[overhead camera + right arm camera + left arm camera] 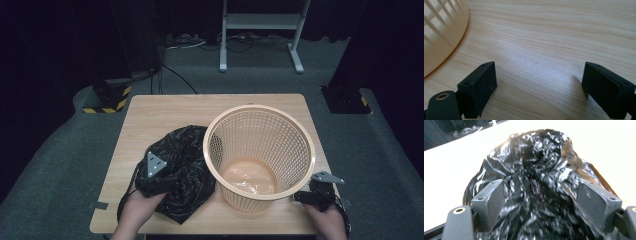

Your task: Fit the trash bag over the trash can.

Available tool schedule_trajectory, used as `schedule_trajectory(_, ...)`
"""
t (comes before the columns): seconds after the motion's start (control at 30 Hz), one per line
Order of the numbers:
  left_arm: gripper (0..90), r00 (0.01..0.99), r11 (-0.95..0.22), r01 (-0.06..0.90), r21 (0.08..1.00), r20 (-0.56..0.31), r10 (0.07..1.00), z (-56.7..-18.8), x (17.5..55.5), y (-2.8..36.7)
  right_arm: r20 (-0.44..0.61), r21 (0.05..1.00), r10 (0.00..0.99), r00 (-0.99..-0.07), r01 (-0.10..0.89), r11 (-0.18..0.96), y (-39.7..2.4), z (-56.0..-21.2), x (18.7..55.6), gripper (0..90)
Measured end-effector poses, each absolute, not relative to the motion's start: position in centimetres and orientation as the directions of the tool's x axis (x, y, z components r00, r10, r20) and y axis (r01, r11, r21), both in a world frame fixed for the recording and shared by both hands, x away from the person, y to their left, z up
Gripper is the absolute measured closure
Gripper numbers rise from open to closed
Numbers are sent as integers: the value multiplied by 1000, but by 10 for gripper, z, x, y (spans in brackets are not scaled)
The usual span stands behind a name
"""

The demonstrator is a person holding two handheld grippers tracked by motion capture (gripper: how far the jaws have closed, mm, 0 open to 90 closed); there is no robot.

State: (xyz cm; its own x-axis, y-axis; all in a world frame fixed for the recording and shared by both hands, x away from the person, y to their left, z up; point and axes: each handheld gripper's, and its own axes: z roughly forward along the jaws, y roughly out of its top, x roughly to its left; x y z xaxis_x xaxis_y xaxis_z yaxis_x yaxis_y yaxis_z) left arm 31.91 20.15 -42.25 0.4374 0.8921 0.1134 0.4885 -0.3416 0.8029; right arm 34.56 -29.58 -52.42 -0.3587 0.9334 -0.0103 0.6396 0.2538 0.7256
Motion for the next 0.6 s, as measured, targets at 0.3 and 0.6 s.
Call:
schedule_trajectory(0.3,230,401,-333,548,768,108,910,-456,361,191,-10,726,933,-359,639,254,-296,-524,345,121)
schedule_trajectory(0.6,400,419,-360,597,717,104,902,-494,374,189,-9,725,932,-363,639,256,-296,-524,345,123)
